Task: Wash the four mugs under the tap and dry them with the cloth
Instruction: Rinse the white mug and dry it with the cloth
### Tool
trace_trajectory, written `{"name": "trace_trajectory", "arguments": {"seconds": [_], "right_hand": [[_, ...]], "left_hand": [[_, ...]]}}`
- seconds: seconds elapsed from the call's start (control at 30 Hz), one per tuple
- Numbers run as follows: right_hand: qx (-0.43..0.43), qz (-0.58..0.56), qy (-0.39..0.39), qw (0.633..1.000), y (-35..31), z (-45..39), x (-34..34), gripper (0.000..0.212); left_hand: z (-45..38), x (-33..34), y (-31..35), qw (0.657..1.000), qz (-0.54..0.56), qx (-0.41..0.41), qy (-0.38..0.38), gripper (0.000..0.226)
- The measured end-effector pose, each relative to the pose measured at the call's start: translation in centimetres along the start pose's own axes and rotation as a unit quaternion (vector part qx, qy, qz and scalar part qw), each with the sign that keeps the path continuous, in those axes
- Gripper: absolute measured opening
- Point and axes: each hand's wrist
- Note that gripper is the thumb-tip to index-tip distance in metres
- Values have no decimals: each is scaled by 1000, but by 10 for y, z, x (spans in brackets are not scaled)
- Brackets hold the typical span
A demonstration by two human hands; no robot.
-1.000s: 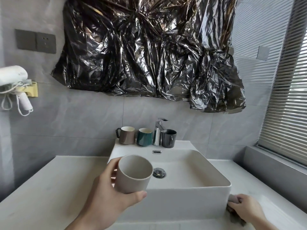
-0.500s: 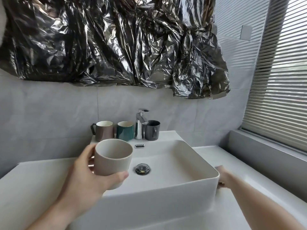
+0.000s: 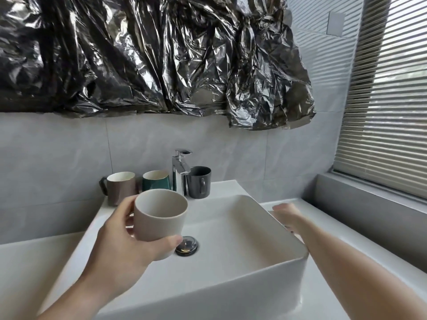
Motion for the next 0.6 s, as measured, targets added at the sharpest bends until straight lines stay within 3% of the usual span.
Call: {"name": "trace_trajectory", "arguments": {"seconds": [0.03, 0.17, 0.33, 0.43, 0.6], "right_hand": [[-18, 1, 12, 1000, -9, 9, -2, 27], [-129, -64, 85, 986, -57, 48, -1, 23], [-295, -12, 17, 955, -141, 133, 42, 16], [-384, 51, -9, 922, -184, 180, 83, 24], [-456, 48, -30, 888, -239, 200, 155, 41]], "left_hand": [[0, -5, 0, 1000, 3, -3, 7, 86], [3, -37, 1, 999, 10, -24, 47, 80], [2, -96, -9, 991, -2, -63, 118, 72], [-1, -132, -27, 982, -28, -84, 167, 72], [-2, -187, -79, 960, -73, -156, 222, 85]]}}
Point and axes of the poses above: each hand's wrist, its own z-axis away from the middle knuckle, its own x-axis out of the palm, y = z × x, and after that the axes turned 5 degrees about y, right-handed
